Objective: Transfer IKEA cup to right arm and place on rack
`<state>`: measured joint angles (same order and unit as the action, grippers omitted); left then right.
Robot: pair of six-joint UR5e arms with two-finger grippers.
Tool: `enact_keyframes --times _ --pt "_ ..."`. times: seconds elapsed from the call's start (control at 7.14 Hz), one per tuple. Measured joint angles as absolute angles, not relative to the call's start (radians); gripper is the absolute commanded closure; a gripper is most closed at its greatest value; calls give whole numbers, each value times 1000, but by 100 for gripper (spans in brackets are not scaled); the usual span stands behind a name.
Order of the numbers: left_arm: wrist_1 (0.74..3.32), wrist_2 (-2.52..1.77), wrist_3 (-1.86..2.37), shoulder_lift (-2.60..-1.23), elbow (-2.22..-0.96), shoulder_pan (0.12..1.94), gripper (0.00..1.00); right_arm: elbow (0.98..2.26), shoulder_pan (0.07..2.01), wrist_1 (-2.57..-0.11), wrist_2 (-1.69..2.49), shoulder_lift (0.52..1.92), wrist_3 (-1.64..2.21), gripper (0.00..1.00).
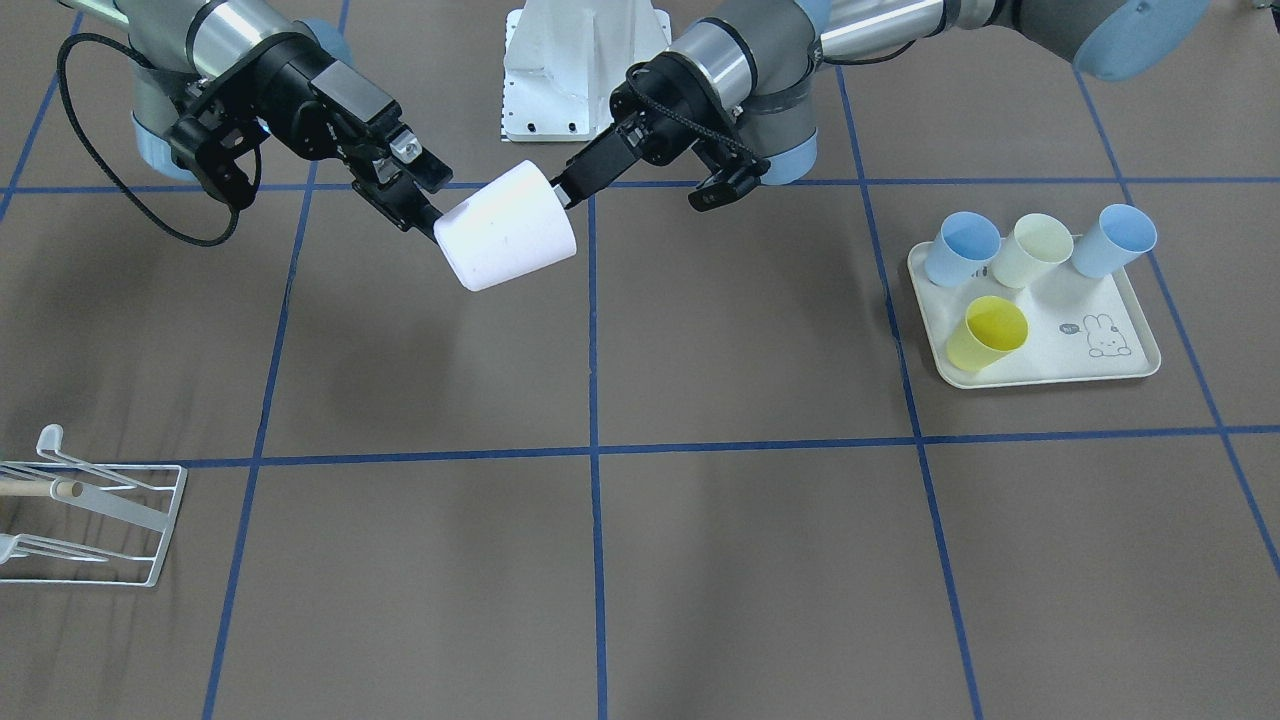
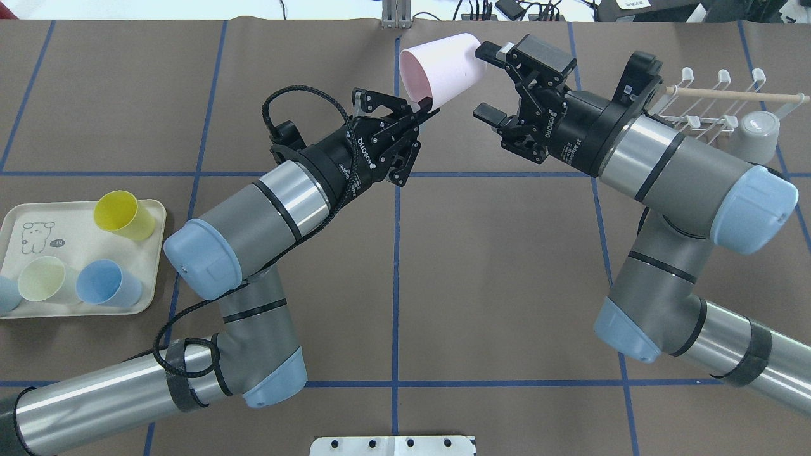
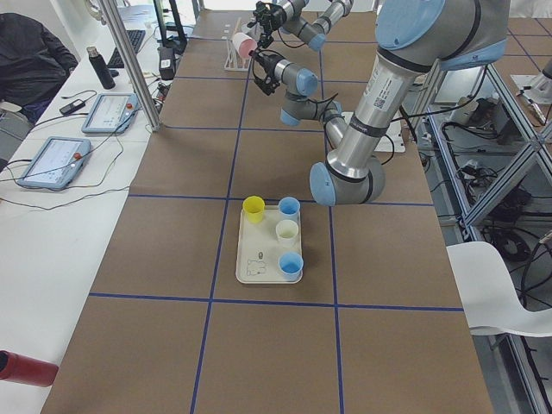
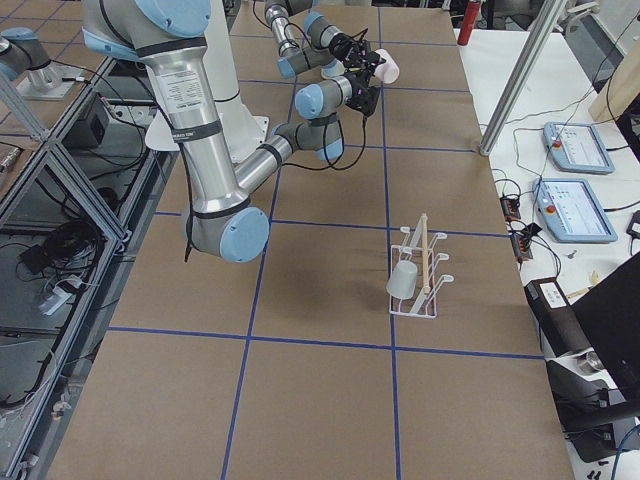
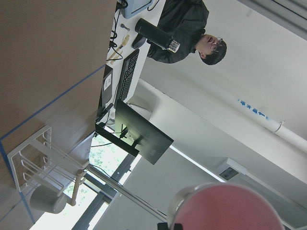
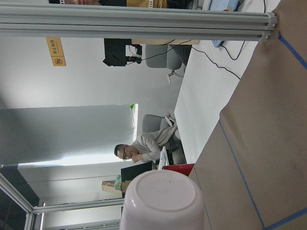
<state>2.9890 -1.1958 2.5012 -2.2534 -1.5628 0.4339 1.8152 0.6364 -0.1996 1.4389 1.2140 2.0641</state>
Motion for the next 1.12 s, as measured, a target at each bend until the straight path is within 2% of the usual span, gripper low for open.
enact_keyframes --times 1.12 --pt "2987 -1188 2492 -2285 -1560 383 100 1810 635 -199 1437 1213 2064 1"
